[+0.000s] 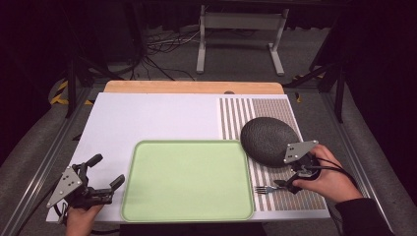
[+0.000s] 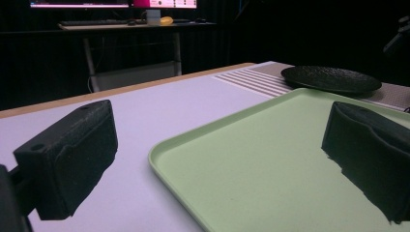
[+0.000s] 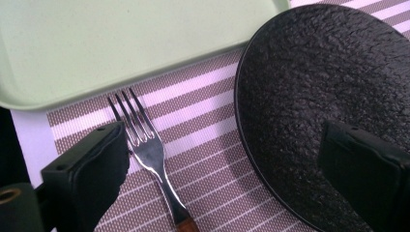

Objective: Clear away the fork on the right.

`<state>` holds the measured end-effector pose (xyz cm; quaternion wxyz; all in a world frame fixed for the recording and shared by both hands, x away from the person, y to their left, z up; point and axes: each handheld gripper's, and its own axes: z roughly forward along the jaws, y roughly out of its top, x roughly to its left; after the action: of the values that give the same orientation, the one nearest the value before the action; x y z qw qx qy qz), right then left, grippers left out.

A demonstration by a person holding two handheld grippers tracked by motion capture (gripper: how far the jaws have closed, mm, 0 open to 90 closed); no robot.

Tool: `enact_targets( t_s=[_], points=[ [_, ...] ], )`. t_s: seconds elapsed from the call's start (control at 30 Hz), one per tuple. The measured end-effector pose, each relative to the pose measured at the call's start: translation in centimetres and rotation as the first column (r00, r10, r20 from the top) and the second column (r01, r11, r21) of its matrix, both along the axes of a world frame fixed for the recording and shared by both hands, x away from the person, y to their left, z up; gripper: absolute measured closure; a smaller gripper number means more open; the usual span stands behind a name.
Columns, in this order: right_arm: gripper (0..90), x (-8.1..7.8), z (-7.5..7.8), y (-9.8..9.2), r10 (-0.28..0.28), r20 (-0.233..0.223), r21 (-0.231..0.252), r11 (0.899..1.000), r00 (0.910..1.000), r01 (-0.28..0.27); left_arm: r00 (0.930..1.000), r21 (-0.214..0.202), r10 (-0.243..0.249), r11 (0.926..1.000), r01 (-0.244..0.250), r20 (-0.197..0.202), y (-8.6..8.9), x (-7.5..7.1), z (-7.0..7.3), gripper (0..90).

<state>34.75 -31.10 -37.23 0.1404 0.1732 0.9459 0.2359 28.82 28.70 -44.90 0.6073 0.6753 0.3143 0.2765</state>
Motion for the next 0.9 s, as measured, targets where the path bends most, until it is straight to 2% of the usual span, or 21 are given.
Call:
enact_targets(
  t_s=[0.2,0.37,0.53,0.67,0.9],
  points=[
    [5.1,0.2,-0.2,0.2,0.031,-0.041,-0.036,0.999,0.9987,-0.033,1.0,0.005,-0.003,1.0,0.003,0.001,0.0,0.0,0.0,0.1],
    [5.5,0.3,-0.5,0.5,0.033,-0.08,-0.091,0.995,0.9963,-0.04,1.0,0.005,-0.003,1.0,0.003,0.001,0.0,0.0,0.0,0.0],
    [5.4,0.3,-0.7,0.6,0.037,-0.108,-0.12,0.992,0.9934,-0.05,1.0,0.007,-0.003,1.0,0.003,0.001,0.0,0.0,0.0,0.0],
    [5.5,0.4,-0.9,0.6,0.033,-0.135,-0.19,0.98,0.9903,-0.058,1.0,0.003,-0.001,1.0,0.001,0.0,0.0,0.0,0.0,0.0],
    [5.8,0.4,-1.0,0.6,0.038,-0.16,-0.216,0.974,0.9864,-0.072,1.0,0.008,-0.002,1.0,0.002,0.001,0.0,0.0,0.0,0.0]
  ],
)
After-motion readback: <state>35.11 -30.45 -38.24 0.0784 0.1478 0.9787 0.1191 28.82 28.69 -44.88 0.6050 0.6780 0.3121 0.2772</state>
